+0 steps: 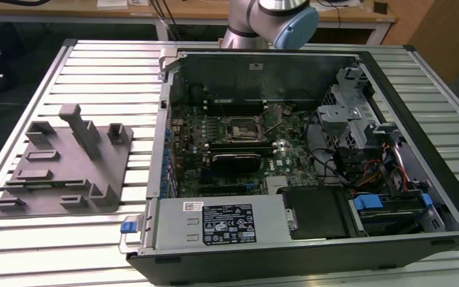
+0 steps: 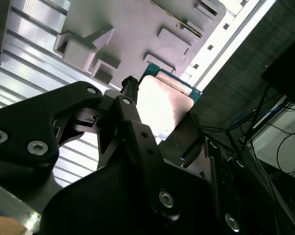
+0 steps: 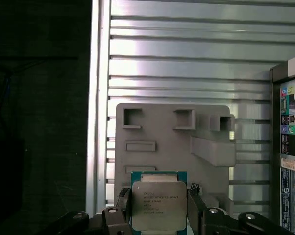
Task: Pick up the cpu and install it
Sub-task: 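Pick up the cpu and move it towards the insertion slot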
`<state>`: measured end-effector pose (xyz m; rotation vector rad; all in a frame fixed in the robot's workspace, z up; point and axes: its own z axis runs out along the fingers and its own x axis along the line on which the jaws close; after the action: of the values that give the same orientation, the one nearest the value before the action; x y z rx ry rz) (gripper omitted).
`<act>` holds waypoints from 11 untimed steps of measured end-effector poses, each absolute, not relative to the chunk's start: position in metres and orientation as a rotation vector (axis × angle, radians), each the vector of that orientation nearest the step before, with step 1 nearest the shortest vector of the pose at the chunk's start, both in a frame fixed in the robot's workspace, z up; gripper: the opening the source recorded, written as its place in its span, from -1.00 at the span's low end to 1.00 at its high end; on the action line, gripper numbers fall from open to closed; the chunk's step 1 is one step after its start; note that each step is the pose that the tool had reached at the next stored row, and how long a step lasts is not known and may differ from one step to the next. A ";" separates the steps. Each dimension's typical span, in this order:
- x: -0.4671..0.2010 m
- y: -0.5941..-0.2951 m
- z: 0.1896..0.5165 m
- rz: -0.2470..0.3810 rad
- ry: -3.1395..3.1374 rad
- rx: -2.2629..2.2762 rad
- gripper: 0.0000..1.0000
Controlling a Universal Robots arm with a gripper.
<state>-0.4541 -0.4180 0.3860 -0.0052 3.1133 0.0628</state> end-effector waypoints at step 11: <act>-0.429 -0.418 0.386 0.063 3.113 -0.005 0.08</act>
<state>-0.4295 -0.4180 0.3860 -0.0051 3.1132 0.0628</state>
